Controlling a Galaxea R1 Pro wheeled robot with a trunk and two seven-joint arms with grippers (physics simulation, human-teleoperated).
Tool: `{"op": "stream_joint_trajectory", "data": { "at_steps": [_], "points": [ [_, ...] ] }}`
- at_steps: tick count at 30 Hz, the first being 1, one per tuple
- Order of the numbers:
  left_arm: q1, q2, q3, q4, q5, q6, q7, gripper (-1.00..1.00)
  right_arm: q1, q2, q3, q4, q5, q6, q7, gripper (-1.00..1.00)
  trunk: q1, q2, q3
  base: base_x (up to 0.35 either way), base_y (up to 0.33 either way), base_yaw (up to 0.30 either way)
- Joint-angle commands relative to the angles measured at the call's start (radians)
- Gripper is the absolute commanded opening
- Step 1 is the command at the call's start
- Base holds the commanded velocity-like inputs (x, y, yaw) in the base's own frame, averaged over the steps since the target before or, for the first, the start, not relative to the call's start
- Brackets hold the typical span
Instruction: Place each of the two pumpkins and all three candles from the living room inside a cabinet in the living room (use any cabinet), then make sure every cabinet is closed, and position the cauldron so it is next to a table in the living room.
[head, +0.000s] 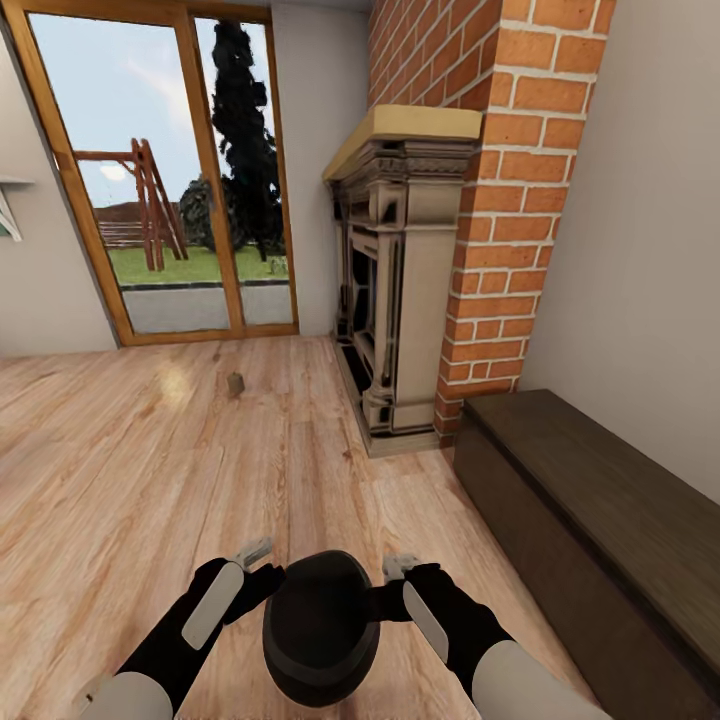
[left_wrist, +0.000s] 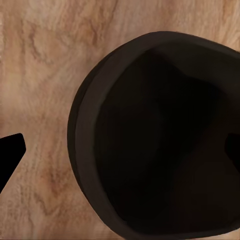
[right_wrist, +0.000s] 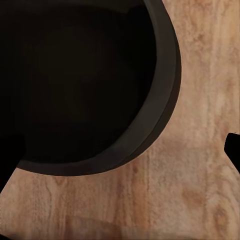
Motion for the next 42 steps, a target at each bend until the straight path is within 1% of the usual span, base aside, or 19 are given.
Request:
{"op": "stream_joint_trajectory", "data": {
  "at_steps": [1,10,12,15,16,18,21,27,42],
  "points": [
    [-0.001,0.001,-0.004,-0.001,0.01,0.0,0.01,1.0,-0.001,0.0,0.001,-0.001,0.002,0.004,0.002,1.0,0.0,-0.001,-0.005,0.0,0.0,0.0],
    [-0.001,0.001,-0.004,0.001,0.01,-0.001,0.008,1.0,-0.001,0.0,0.0,-0.002,0.001,-0.008,0.013,1.0,0.004,-0.003,-0.04,0.0,0.0,0.0],
    [-0.001,0.002,-0.004,0.001,0.01,-0.001,0.007,1.0,-0.001,0.0,0.0,-0.003,0.001,-0.025,0.016,1.0,0.005,-0.003,-0.048,0.0,0.0,0.0],
    [-0.001,0.003,-0.004,0.002,0.009,-0.002,0.007,1.0,-0.001,0.0,0.0,-0.001,0.0,-0.097,0.015,1.0,0.006,-0.004,-0.059,0.0,0.0,0.0],
    [-0.001,0.003,-0.004,0.002,0.009,-0.002,0.007,1.0,-0.001,0.0,0.0,-0.001,0.0,-0.109,0.014,1.0,0.007,-0.004,-0.063,0.0,0.0,0.0],
    [-0.001,0.002,-0.004,0.003,0.008,-0.002,0.007,1.0,-0.001,0.0,0.0,0.001,-0.001,-0.139,0.012,1.0,0.007,-0.004,-0.063,0.0,0.0,0.0],
    [-0.001,0.002,-0.004,0.004,0.007,-0.003,0.007,1.0,-0.001,0.0,-0.001,0.002,-0.001,-0.16,0.011,1.0,0.007,-0.004,-0.063,0.0,0.0,0.0],
    [-0.001,0.002,-0.004,0.005,0.007,-0.003,0.007,1.0,-0.001,0.0,-0.002,0.003,-0.001,-0.169,0.01,1.0,0.007,-0.004,-0.063,0.0,0.0,0.0],
    [-0.001,0.002,-0.004,0.005,0.008,-0.004,0.005,1.0,-0.001,0.0,-0.002,0.003,-0.001,-0.169,0.01,1.0,0.014,-0.008,-0.121,0.0,0.0,0.0]
  ]
}}
